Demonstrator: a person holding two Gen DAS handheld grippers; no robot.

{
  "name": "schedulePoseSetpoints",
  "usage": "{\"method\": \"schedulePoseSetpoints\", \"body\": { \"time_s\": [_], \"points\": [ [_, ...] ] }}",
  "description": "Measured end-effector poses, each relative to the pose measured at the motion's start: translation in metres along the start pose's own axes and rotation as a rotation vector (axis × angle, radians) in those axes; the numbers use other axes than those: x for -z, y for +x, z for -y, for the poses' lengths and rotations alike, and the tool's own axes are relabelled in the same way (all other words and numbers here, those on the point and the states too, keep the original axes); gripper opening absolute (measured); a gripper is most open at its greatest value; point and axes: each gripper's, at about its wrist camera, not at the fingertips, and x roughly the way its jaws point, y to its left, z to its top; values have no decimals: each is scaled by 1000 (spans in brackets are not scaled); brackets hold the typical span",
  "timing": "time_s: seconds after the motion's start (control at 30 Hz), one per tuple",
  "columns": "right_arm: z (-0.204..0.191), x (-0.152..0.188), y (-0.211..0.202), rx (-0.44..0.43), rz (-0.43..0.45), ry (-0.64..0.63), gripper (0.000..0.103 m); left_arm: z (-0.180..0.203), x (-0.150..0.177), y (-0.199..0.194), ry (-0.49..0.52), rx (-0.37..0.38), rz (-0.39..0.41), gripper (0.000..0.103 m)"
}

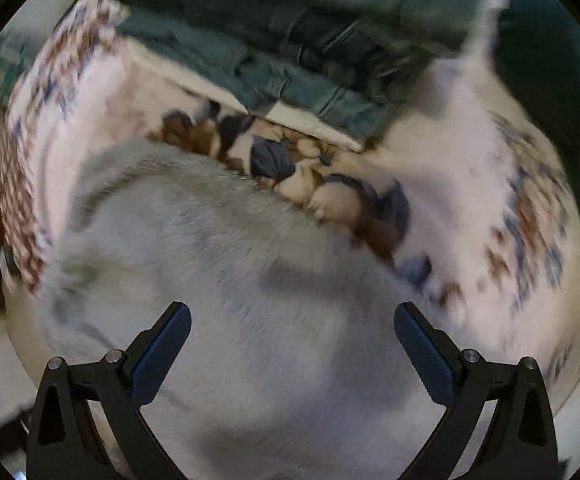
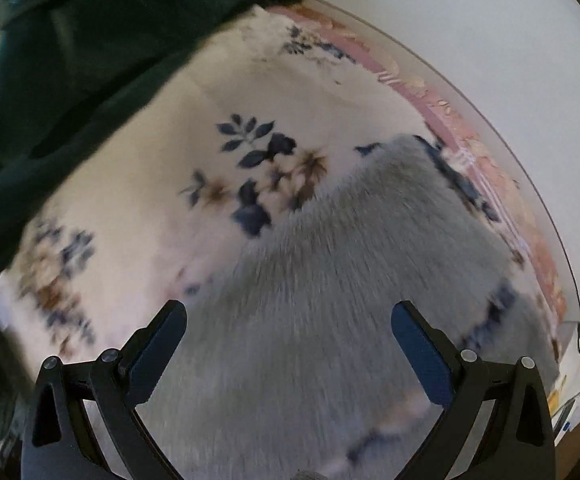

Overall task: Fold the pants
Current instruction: 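Lower both tools to the grey pants and grasp the leg ends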

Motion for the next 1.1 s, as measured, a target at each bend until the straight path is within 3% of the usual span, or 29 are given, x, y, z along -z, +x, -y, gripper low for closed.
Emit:
{"method": "schedulePoseSetpoints", "body": {
  "time_s": [0.2,0.23,0.27,0.3,0.33,0.37,0.4,0.43,0.5,0.7,0.83,0.97,1.1],
  "points": [
    [-17,-12,61,86,-93,-20,103,5,-35,59,-173,-63,-80,102],
    [-20,-12,67,98,-109,-29,102,4,-37,64,-183,-69,-90,99],
    [-25,-14,74,98,-128,-40,99,4,-38,67,-188,-62,-95,87],
    [-26,-12,76,99,-140,-47,90,2,-39,70,-194,-44,-99,71],
    [-28,-11,79,105,-159,-55,79,2,-39,71,-194,-35,-96,64],
    [-31,-10,82,107,-178,-68,72,1,-38,70,-185,-5,-82,49],
    [-32,-8,84,101,-193,-77,50,0,-37,66,-167,18,-60,26],
    [-32,-5,84,95,-208,-87,26,-2,-36,62,-157,34,-44,16],
    [-32,1,81,70,-217,-106,10,-9,-32,49,-146,103,-9,7],
    [-6,26,22,11,-93,-150,6,-43,-4,-6,-85,313,110,5],
    [31,58,-31,-26,-38,-138,6,-90,29,-41,-84,437,152,5],
    [85,118,-86,-39,5,-88,6,-147,93,-59,-98,547,153,5],
    [145,181,-116,17,28,-50,6,-191,159,-47,-125,589,97,5]
  ]
}}
